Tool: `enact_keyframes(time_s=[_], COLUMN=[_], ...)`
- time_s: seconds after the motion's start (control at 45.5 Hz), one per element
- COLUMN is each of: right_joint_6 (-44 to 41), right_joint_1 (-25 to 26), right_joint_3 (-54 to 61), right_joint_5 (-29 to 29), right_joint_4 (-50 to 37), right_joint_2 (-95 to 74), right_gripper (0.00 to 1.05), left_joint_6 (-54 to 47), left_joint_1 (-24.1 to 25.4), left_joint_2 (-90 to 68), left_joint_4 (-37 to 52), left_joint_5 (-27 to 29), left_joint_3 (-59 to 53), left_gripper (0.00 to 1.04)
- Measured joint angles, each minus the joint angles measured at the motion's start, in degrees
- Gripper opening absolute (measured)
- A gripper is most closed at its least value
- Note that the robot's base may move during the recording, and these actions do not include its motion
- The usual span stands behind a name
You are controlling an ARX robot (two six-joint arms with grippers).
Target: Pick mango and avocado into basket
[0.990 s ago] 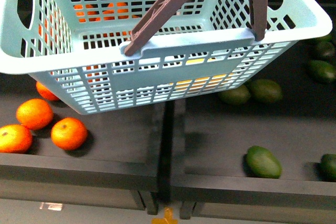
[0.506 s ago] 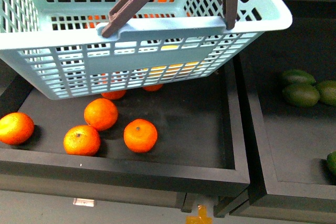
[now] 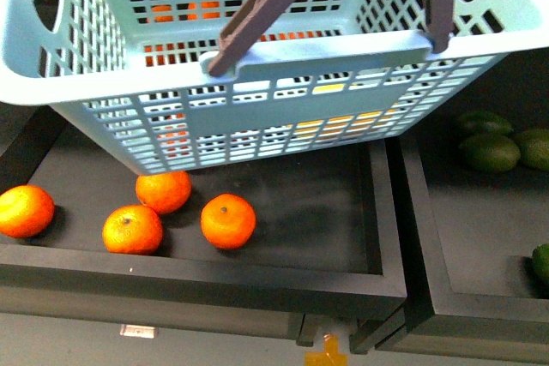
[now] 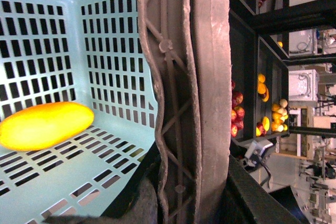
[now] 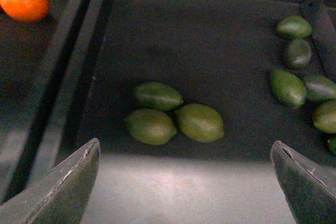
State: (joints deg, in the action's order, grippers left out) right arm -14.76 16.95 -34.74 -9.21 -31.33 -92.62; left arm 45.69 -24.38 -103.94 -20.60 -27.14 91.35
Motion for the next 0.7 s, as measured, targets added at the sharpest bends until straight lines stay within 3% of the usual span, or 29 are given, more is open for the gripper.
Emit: enact_keyframes(time_s=[0.132,0.374,0.704], right_joint_6=[-9.7,-23.74,-33.64], right_joint_1=[1.64,1.14,-2.99], right_joint_3=[-9.38,-26.99,-45.31], right_joint_5=[-2.75,-0.96,0.24], right_joint_4=[5.9,17.03,33.27], right_joint_2=[-11.13,-25.46,-39.74], right_gripper=[0.96,0.96,0.96], left_joint_6=[-0.15,-0.35,-0.04], left_joint_1=[0.37,0.42,0.2], left_joint_2=[0.0,0.0,0.0], left_joint_4=[0.0,0.0,0.0], left_joint_5=[1.33,1.09,0.13], left_joint_3=[0.0,0.0,0.0], left_gripper=[0.2,0.2,0.2])
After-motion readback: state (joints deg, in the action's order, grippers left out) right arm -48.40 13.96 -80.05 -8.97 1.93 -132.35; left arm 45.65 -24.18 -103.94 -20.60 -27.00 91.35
